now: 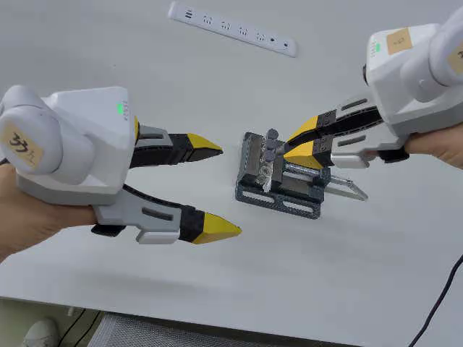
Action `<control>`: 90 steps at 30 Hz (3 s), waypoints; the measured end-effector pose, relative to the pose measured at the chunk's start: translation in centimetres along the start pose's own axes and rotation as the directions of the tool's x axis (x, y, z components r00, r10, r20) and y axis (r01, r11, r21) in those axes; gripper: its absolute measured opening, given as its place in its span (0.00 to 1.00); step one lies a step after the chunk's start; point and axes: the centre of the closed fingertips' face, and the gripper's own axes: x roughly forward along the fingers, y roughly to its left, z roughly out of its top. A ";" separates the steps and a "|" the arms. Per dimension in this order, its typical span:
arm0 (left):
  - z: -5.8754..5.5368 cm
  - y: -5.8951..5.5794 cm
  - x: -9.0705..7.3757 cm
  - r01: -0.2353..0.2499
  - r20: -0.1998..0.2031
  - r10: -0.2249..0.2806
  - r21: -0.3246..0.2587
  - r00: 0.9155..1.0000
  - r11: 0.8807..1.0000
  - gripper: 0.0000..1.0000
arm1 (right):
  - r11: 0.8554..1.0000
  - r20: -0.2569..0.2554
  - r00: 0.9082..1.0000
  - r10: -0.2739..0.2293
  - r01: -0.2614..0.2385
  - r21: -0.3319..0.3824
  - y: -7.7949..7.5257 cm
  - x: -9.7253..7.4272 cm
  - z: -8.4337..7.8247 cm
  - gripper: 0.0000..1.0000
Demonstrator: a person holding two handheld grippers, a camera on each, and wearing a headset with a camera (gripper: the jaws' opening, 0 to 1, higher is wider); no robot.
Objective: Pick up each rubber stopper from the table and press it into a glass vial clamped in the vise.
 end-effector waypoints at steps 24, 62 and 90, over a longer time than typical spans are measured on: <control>-2.6 0.5 0.7 -0.028 -0.055 0.031 0.061 0.998 0.998 0.86 | 0.995 -0.260 0.963 0.065 -0.083 -0.056 -1.6 5.2 -3.4 0.06; -2.6 0.7 0.8 -0.024 -0.033 0.026 0.045 0.999 0.999 0.86 | 0.994 -0.357 0.931 0.078 -0.101 -0.048 -2.0 6.5 -4.4 0.05; -2.3 0.3 1.2 -0.012 -0.028 0.013 0.042 1.000 0.999 0.84 | 0.995 -0.356 0.934 0.040 -0.068 -0.068 -1.9 6.6 -4.4 0.06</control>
